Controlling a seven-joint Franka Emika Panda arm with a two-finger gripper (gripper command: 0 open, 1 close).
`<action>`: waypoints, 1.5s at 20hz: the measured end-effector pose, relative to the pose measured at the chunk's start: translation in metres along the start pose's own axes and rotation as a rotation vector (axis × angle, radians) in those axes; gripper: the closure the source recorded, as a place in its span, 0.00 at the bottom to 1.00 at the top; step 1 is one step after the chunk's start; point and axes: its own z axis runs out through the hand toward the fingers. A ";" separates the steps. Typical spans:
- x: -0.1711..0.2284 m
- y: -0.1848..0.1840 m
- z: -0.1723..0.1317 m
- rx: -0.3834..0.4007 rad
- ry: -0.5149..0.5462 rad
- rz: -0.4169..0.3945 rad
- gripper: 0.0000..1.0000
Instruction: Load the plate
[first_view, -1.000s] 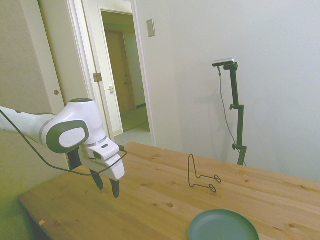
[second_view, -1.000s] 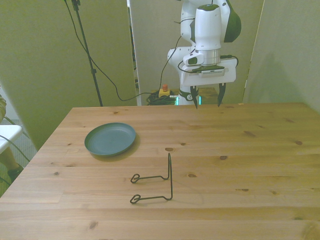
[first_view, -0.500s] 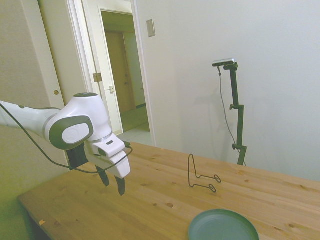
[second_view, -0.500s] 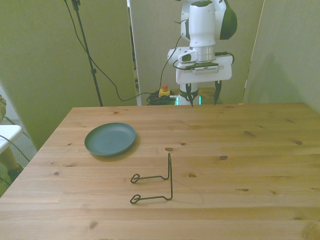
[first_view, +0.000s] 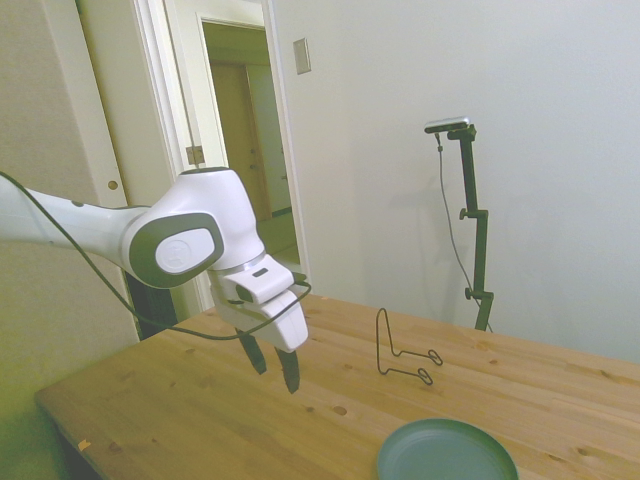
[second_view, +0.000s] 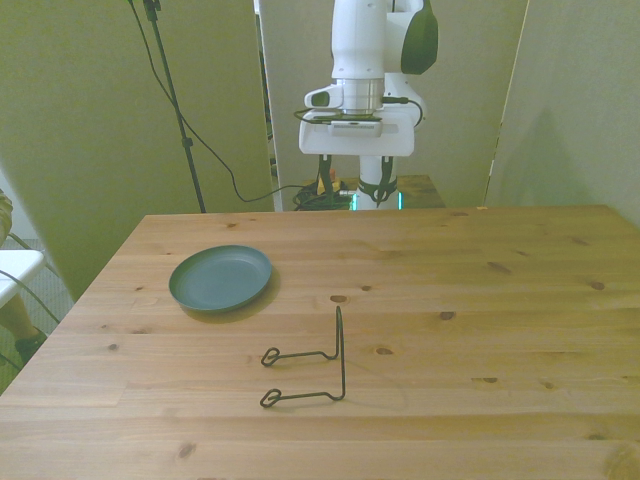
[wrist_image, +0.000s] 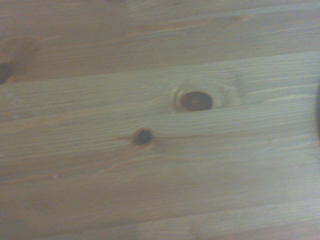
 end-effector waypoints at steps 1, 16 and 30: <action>0.010 0.002 0.002 -0.009 0.005 0.009 0.00; 0.079 0.003 0.043 -0.145 0.081 0.087 0.00; 0.119 0.021 0.073 -0.254 0.155 0.158 0.00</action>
